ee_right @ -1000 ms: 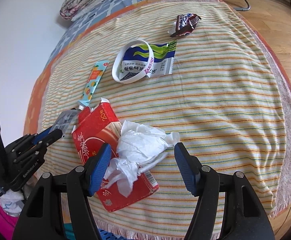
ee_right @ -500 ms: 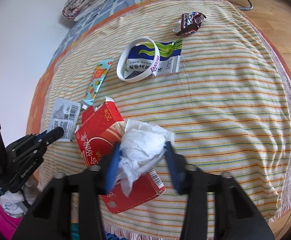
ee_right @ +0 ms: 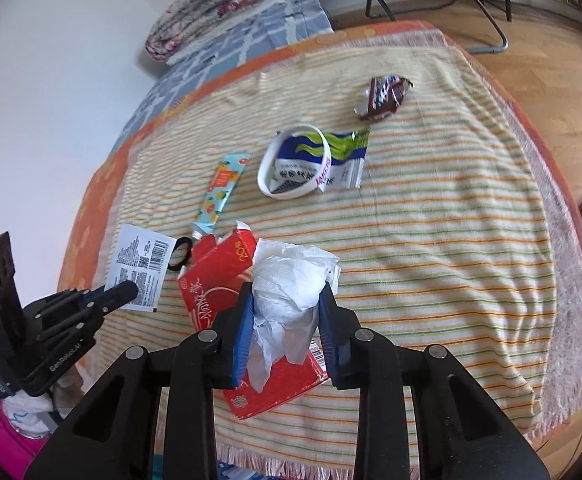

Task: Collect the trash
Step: 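Grasp the white card with the left tool while the right tool grasps the crumpled tissue, then carry the card and tissue over the blue basket with both tools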

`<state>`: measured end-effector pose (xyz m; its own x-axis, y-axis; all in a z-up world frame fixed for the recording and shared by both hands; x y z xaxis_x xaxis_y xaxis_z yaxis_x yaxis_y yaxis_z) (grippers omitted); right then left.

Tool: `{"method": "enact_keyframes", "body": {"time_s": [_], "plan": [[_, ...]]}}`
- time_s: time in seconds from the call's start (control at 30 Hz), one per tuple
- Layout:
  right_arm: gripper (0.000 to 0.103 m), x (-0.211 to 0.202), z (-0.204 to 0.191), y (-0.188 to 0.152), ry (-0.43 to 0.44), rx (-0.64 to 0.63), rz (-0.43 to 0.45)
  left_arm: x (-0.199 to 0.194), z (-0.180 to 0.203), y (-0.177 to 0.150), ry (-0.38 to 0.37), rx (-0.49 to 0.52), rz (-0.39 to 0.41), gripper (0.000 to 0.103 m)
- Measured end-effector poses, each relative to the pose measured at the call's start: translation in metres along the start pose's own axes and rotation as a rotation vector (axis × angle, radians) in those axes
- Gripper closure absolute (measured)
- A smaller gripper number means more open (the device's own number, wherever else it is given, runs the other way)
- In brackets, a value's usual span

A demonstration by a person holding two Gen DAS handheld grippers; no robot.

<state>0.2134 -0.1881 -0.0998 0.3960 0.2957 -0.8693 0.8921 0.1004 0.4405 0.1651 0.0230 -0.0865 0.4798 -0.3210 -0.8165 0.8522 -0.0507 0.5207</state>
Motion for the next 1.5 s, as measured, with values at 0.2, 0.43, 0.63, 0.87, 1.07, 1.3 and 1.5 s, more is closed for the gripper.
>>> {"method": "enact_keyframes", "body": {"time_s": [0.2,0.43,0.63,0.87,1.07,1.3,1.5], "plan": [[0.075,-0.017,-0.006,-0.008,0.01,-0.032,0.028,-0.02,0.008,-0.01,-0.012,-0.005,0.022,0.102],[0.075,-0.039,-0.023,-0.026,0.011,-0.102,0.066,-0.042,0.019,-0.027,-0.015,-0.009,0.046,0.102],[0.075,-0.056,-0.038,-0.046,0.011,-0.165,0.089,-0.055,0.028,-0.05,-0.028,-0.024,0.046,0.102],[0.075,-0.064,-0.051,-0.08,0.016,-0.222,0.075,-0.064,0.035,-0.081,-0.031,-0.033,0.026,0.102],[0.075,-0.07,-0.056,-0.11,0.02,-0.25,0.06,-0.075,0.043,-0.113,-0.027,-0.035,0.021,0.102],[0.074,-0.074,-0.062,-0.143,0.005,-0.294,0.046,-0.083,0.054,-0.146,-0.018,-0.027,0.017,0.102],[0.074,-0.074,-0.067,-0.169,-0.008,-0.33,0.034,-0.084,0.062,-0.175,-0.025,-0.03,-0.001,0.102]]}}
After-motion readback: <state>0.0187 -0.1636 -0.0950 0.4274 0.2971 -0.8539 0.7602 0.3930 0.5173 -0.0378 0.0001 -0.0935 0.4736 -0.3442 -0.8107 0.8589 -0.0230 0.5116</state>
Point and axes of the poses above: each gripper's, at about its wrist camera, not at the fingertips, and x roughly the way its jaws point, z to its right, y to its top, the point moved 3 cm from there along x, roughly the way its jaws point, and after that the axes turned 12 degrees about -y, right-handed, at the moved point
